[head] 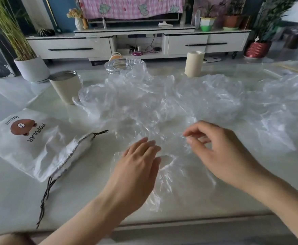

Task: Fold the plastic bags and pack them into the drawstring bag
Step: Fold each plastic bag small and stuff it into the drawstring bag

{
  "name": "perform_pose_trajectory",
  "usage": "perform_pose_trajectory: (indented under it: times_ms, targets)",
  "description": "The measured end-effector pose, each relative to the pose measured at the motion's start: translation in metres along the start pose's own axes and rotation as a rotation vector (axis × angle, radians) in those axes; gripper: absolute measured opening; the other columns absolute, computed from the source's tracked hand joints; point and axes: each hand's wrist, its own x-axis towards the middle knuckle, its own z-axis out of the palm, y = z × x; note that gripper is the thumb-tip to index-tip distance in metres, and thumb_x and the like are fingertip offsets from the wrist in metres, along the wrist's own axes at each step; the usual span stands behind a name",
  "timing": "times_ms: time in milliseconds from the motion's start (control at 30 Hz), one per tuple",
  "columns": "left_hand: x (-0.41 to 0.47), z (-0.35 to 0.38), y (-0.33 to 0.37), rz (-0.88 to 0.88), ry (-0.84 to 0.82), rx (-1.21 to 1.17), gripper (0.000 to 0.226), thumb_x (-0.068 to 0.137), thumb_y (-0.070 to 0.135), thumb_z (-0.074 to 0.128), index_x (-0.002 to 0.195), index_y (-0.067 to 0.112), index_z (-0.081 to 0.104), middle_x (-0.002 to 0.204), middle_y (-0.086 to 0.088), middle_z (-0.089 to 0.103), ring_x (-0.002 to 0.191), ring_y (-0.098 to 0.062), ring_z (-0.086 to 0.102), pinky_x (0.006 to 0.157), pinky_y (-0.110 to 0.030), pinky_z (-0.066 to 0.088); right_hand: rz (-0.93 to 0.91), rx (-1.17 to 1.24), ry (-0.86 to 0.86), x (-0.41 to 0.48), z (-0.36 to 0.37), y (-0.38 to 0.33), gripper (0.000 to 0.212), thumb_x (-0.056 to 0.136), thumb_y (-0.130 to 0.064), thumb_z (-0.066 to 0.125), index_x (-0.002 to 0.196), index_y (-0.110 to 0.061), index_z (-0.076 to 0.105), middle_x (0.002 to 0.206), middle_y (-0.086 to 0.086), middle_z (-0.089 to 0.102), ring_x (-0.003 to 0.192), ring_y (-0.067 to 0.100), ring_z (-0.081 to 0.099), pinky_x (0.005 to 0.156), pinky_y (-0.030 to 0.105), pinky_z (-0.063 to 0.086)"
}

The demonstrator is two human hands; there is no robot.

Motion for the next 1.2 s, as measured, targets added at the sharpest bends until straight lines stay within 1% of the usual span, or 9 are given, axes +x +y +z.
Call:
perform_pose_trajectory:
  times_ms: [100,167,267,467,701,801,934,1034,1201]
  targets:
    - [0.001,0.022,-0.015,-0.014,-0.145,0.169,0.051,0.093,0.033,0.028,0.121,0.006,0.06,0.13,-0.013,0.058,0.128,-0.032,0.044,0.102,-0.045,0.029,-0.198,-0.2,-0.074,0.006,0.051,0.003,0.034,0.095,-0.018,0.045,0.127,-0.011,0.056,0.132,0.004,0.055,0.124,0.014,0.048,0.105,0.011,0.023]
    - [-0.001,0.026,-0.021,-0.094,-0.213,0.14,0.081,0.091,0.059,0.001,0.142,0.01,0.039,0.149,-0.008,0.035,0.141,-0.022,0.015,0.112,-0.039,0.008,-0.223,-0.285,-0.188,0.011,0.071,0.01,0.048,0.098,-0.029,0.031,0.143,-0.014,0.037,0.152,0.007,0.03,0.141,0.018,0.025,0.112,0.017,0.003]
    - [-0.008,0.025,-0.028,-0.26,-0.235,0.159,0.117,0.053,0.074,-0.039,0.15,0.023,0.001,0.156,0.005,-0.01,0.133,-0.007,-0.023,0.107,-0.025,-0.017,-0.169,-0.413,-0.299,0.015,0.078,0.025,0.079,0.082,-0.061,-0.005,0.15,-0.025,0.013,0.159,-0.002,0.001,0.145,0.012,-0.003,0.11,0.02,-0.014]
    - [-0.01,0.021,-0.029,-0.331,-0.268,0.202,0.117,0.046,0.078,-0.039,0.148,0.031,-0.011,0.154,0.003,-0.021,0.136,-0.012,-0.027,0.112,-0.033,-0.014,-0.074,-0.526,-0.397,0.014,0.052,0.053,0.118,0.046,-0.079,-0.037,0.149,-0.029,-0.008,0.144,-0.017,-0.026,0.133,-0.003,-0.024,0.109,0.02,-0.019]
    - [-0.01,0.017,-0.027,-0.374,-0.329,0.2,0.124,0.042,0.082,-0.035,0.148,0.022,-0.015,0.156,-0.005,-0.02,0.141,-0.023,-0.023,0.114,-0.042,-0.013,0.032,-0.578,-0.389,0.009,0.036,0.064,0.123,0.038,-0.082,-0.038,0.148,-0.032,-0.01,0.154,-0.012,-0.02,0.14,0.004,-0.02,0.112,0.032,-0.016]
    - [-0.008,0.016,-0.021,-0.313,-0.21,0.14,0.114,0.06,0.081,-0.025,0.151,0.017,0.004,0.158,-0.009,-0.006,0.141,-0.025,-0.018,0.114,-0.044,-0.008,0.049,-0.539,-0.334,0.004,0.035,0.059,0.122,0.047,-0.084,-0.029,0.15,-0.026,-0.001,0.158,-0.005,-0.011,0.143,0.01,-0.013,0.111,0.027,-0.015]
    - [-0.014,0.005,0.001,0.126,0.03,-0.012,0.056,0.093,0.055,0.034,0.122,0.016,0.06,0.138,-0.008,0.05,0.132,-0.024,0.041,0.107,-0.038,0.035,-0.084,-0.287,-0.118,-0.01,0.023,0.034,0.068,0.092,-0.062,0.019,0.139,-0.018,0.041,0.149,-0.003,0.034,0.137,0.002,0.021,0.106,0.003,0.002]
    - [-0.029,0.002,0.01,0.237,-0.054,-0.077,0.043,0.085,0.062,0.044,0.101,0.027,0.063,0.111,0.01,0.063,0.1,-0.007,0.056,0.083,-0.02,0.042,-0.074,-0.046,-0.258,-0.032,0.011,0.013,0.037,0.09,-0.04,0.054,0.125,-0.028,0.05,0.135,-0.018,0.045,0.122,-0.012,0.032,0.097,-0.003,0.019]
    - [-0.033,0.011,0.003,0.214,-0.071,-0.047,0.024,0.087,0.034,0.045,0.085,0.02,0.065,0.084,0.009,0.066,0.075,-0.013,0.063,0.062,-0.025,0.048,-0.142,-0.149,-0.378,-0.053,0.015,0.018,0.053,0.084,-0.044,0.062,0.131,-0.034,0.04,0.139,-0.026,0.031,0.128,-0.013,0.021,0.101,-0.001,0.012]
